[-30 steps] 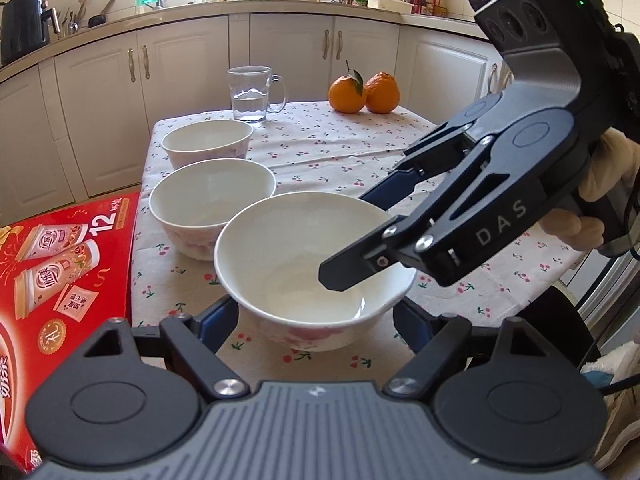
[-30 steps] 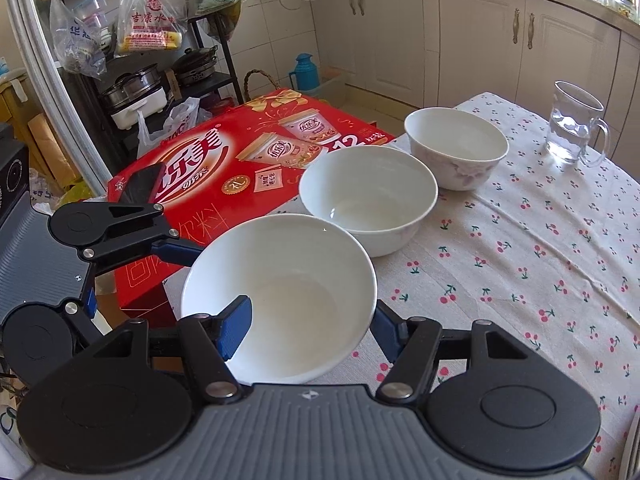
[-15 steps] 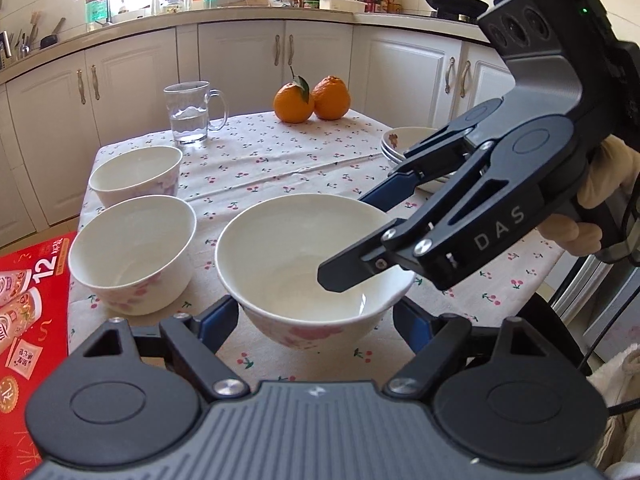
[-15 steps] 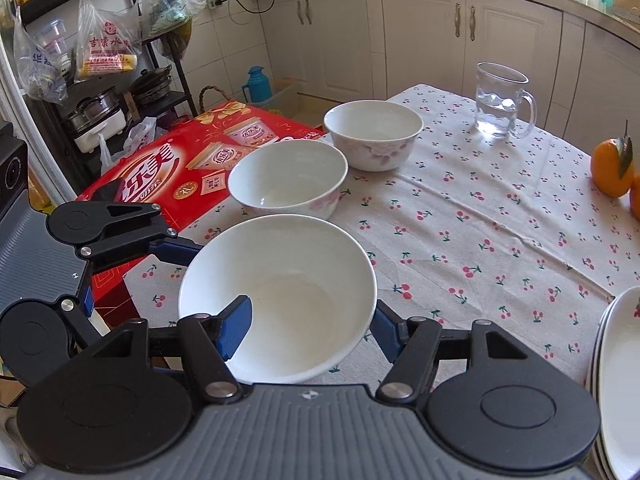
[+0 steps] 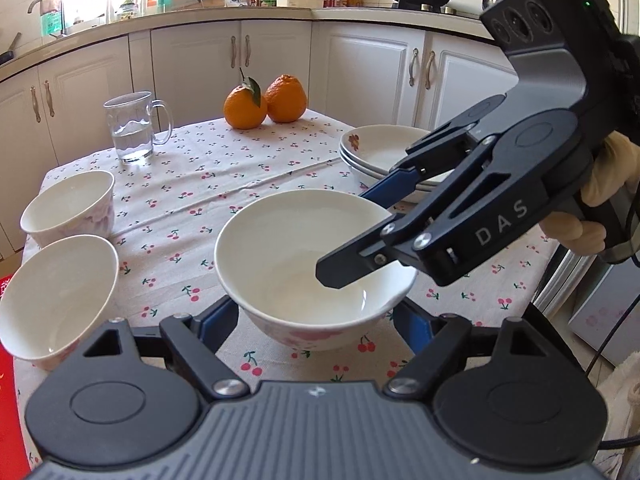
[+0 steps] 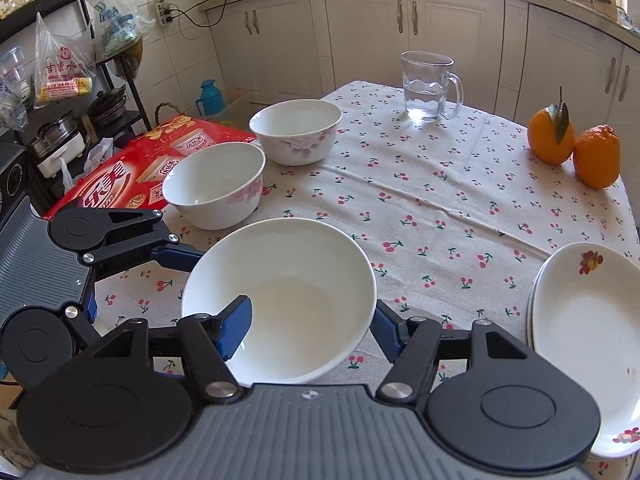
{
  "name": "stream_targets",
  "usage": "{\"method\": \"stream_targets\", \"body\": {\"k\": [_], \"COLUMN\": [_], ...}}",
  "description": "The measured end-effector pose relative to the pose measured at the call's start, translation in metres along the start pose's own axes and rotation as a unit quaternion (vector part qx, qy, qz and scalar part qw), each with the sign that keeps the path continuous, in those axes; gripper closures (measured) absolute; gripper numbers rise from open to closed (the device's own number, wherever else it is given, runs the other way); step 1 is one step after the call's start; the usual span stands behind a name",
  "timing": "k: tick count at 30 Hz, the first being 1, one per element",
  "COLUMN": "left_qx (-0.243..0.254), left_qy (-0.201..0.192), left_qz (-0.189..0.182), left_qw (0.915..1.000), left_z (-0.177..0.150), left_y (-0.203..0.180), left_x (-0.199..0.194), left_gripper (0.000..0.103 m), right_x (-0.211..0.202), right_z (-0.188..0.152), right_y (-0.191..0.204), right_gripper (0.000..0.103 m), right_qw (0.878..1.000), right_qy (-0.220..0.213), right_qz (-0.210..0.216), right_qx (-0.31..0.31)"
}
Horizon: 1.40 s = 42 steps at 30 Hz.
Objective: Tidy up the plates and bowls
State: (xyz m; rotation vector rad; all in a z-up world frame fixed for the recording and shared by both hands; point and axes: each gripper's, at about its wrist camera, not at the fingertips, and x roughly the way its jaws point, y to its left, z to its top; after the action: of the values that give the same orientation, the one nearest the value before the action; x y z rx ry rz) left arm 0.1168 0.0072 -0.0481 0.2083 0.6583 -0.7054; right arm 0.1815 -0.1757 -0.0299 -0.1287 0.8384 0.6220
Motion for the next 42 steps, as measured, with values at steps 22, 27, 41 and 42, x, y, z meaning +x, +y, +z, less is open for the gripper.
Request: {"method": "stream_targets", "body": {"k": [22, 27, 41, 42], "left_qx": [0.005, 0.007, -0.024, -0.024], "left_qy": [0.005, 0.002, -0.014, -0.014], "left_qz": [-0.012, -0.013, 0.025, 0.035], "left_qw": [0.9999, 0.9999, 0.9993, 0.9990], "left_z": [0.005, 0.003, -0.009, -0.011], "left_y": [-0.001, -0.002, 0.008, 0.009], "left_x": [0.019, 0.015, -0.027, -0.031], "left_gripper": [0.019, 0.013, 0.006, 0.006], "right_x": [0.009, 0.010, -0.015, -0.016], "right_z": [-0.006, -0.007, -0.003, -0.003], "right_y": [-0.019, -0.014, 0.004, 0.005], "right_gripper": [0.028, 0.009, 0.000, 0.000], "right_qw": [1.000, 1.000, 0.999, 0.999], "right_qy": [0.006, 0.003, -0.045, -0.045], "right_qz": [-0.019, -0.007, -0.005, -0.009], "right_qx": [0.021, 0.015, 0.002, -0.001]}}
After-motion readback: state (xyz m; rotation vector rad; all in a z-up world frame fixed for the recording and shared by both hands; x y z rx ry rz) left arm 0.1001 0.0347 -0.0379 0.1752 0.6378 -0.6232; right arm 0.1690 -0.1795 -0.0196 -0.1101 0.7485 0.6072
